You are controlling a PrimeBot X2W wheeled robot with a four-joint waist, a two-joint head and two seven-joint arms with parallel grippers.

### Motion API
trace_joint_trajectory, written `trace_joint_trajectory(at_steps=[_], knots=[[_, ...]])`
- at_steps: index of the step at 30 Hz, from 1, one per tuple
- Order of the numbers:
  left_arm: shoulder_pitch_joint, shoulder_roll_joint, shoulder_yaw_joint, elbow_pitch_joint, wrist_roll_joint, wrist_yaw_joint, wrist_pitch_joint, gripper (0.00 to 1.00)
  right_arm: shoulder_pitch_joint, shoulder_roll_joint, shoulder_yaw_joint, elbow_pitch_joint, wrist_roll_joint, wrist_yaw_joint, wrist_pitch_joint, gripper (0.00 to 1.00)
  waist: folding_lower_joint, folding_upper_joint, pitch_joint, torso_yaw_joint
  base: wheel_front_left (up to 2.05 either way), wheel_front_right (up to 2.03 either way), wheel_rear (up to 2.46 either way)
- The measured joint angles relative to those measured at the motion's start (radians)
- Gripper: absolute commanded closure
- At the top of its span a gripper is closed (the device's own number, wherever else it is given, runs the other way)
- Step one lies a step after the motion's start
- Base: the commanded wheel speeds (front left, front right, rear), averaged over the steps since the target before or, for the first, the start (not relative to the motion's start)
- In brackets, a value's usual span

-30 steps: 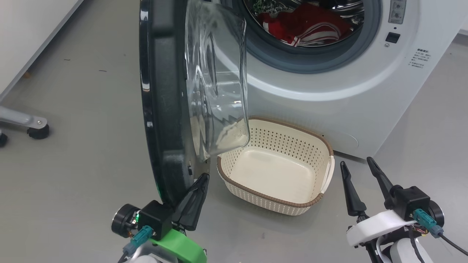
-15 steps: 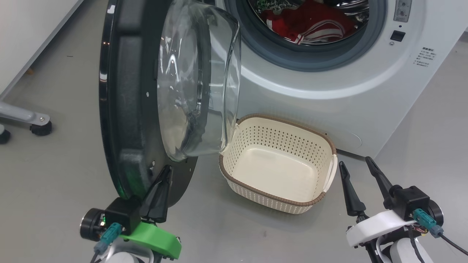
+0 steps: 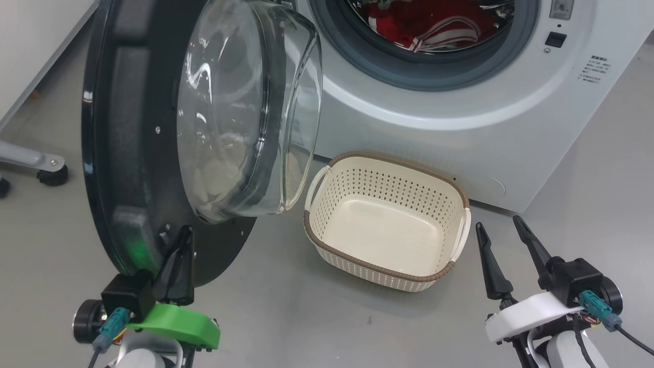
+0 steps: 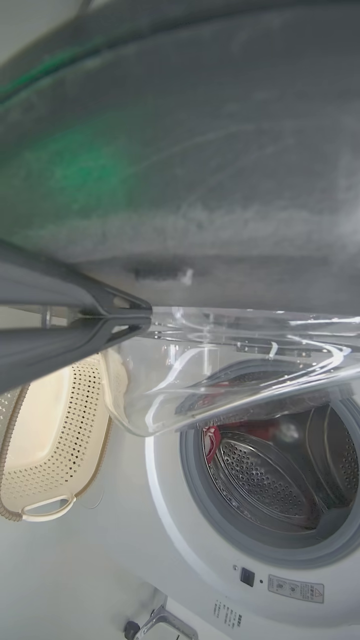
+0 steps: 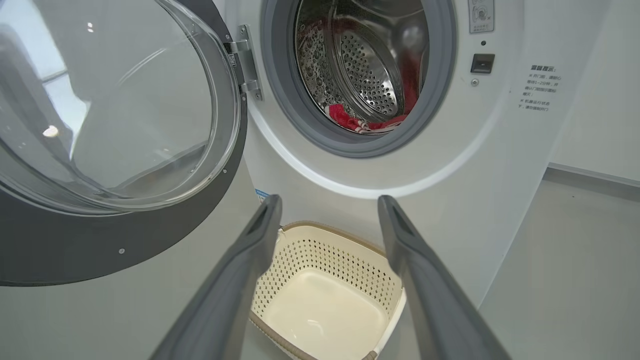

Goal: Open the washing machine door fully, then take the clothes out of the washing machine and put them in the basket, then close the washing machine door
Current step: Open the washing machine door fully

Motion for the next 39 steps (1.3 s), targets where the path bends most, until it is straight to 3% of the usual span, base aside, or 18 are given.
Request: trace_joint_trajectory(at_steps=[23,39], knots=[[-0.099,0.006,0.198,0.053,-0.06,0.025,-0.009,1.0,-0.048,-0.031,-0.013,-0.025,-0.042,0.005,0.0,0.0,0.0,0.0,0.111,-0.004,0.0,0.0,0.0],[-0.203,0.044,0.364,0.119,-0.075,0.034,-0.009,1.0,-0.089,-0.07,-0.015,-0.027,-0.05,0.005,0.0,0.0,0.0,0.0,0.184,-0.007,0.0,0.0,0.0]])
